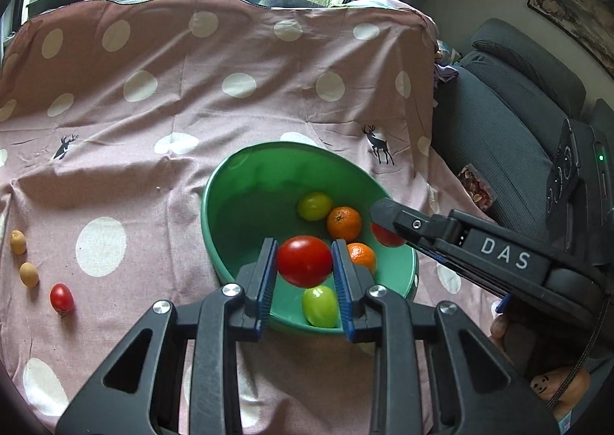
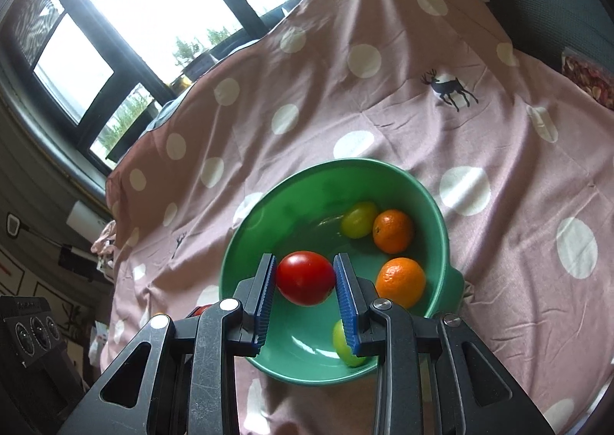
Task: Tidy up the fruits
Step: 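Carry both red tomatoes in the two tools over the green bowl, then open both tools to drop the red tomatoes into the bowl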
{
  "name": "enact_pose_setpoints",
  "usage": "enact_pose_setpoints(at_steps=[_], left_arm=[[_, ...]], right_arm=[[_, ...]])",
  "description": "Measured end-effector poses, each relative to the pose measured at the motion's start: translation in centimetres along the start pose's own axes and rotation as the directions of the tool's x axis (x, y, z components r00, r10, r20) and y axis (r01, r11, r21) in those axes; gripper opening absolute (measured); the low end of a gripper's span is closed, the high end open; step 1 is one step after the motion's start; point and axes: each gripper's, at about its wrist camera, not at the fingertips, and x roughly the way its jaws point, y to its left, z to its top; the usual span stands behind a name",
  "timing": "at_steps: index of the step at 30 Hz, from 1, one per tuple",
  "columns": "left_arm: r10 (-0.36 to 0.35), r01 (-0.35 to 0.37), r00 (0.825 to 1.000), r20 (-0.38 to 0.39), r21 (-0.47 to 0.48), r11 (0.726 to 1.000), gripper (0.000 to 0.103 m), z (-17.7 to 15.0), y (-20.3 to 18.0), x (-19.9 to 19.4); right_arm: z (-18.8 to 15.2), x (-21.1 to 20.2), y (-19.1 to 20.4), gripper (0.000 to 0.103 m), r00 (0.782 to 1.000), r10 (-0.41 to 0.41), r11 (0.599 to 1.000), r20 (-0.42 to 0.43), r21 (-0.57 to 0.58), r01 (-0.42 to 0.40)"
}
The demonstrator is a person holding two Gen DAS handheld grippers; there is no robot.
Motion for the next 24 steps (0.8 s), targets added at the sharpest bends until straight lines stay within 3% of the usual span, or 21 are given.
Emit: enact_pose_setpoints(at_steps=[9,24], left_arm=[[-0.013,0.014,0.999,-0.053,0.01,1.0,0.028,-0.4,-0.9,2.2],[-0.014,0.016,0.995,-0.096,0.024,1.0,0.028,-0.8,-1.6,3.8]], right_arm=[[0.4,0.7,-3.0,0.032,1.0,-0.01,0.997,-0.017,0.078,0.011],[0.2,2.1,-2.7,0.033,0.995,-0.08,0.995,-0.059,0.048,0.083]])
